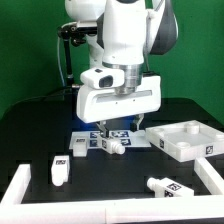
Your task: Assemble one leg
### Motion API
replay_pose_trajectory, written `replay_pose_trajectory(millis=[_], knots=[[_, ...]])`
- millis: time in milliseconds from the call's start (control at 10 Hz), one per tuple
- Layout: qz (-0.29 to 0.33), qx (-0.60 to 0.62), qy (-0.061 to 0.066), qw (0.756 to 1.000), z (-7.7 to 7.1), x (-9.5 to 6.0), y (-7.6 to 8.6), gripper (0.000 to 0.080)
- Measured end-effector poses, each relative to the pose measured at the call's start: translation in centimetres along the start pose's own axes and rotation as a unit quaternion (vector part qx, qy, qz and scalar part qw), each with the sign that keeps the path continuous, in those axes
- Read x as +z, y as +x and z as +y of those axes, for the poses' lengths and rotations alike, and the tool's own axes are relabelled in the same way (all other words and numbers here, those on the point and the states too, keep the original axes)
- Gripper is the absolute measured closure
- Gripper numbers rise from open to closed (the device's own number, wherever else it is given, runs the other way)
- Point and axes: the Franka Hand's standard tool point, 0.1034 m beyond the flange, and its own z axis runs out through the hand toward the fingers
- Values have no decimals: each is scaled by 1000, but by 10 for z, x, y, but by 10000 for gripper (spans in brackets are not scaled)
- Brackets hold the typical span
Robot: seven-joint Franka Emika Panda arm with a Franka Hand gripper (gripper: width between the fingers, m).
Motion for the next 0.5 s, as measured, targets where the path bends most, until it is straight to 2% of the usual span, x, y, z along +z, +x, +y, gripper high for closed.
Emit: replay_pose_trajectory(millis=[300,400,500], knots=[[2,-1,-2,1000,0,1,3,151],[10,-7,-8,1000,2,2,18,151],[21,-13,-15,1000,9,-4,44,151]])
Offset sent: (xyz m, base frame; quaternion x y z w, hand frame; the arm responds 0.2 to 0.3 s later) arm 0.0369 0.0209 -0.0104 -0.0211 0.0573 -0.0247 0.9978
